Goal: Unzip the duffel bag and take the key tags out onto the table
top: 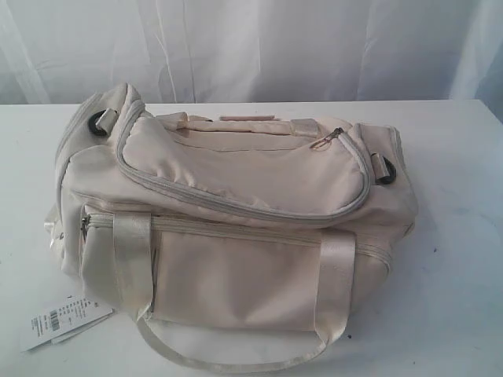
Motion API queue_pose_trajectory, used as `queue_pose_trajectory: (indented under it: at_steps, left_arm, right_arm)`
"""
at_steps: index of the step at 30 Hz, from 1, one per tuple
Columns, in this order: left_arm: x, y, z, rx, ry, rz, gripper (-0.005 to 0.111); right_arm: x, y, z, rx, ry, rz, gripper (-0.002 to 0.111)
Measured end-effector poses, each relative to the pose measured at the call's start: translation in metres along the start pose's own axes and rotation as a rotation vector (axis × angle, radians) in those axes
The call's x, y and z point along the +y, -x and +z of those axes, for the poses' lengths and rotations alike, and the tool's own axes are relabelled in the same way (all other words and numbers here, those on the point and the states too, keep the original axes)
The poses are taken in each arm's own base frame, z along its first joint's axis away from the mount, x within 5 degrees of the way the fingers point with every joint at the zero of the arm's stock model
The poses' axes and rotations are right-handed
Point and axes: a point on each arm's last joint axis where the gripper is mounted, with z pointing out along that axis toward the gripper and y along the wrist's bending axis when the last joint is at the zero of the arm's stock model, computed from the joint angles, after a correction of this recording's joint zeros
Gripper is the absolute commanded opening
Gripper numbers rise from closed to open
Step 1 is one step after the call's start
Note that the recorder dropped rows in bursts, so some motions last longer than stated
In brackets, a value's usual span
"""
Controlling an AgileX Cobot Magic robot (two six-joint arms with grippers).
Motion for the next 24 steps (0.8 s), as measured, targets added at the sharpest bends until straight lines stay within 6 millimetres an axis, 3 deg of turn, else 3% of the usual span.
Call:
queue_pose_trajectory:
  at_steps: [13, 17, 20, 24]
  left_arm:
    - [0.000, 0.002, 0.000, -0.026, -0.003, 0.000, 0.000]
    - [-0.003, 0.023, -0.003, -0.256, -0.028, 0.007, 0.000]
    - [-0.003, 0.036, -0.009, -0.306, -0.024, 0.033, 0.000]
    - [-0.003, 0.069, -0.029, -0.365, -0.012, 0.043, 0.000]
  right_arm:
    - [0.000, 0.000, 0.000, 0.000, 0.000, 0.000, 0.000]
    - [0.000, 0.000, 0.000, 0.000, 0.000, 0.000, 0.000]
    - [0.000, 0.000, 0.000, 0.000, 0.000, 0.000, 0.000]
    - [0.000, 0.000, 0.000, 0.000, 0.000, 0.000, 0.000]
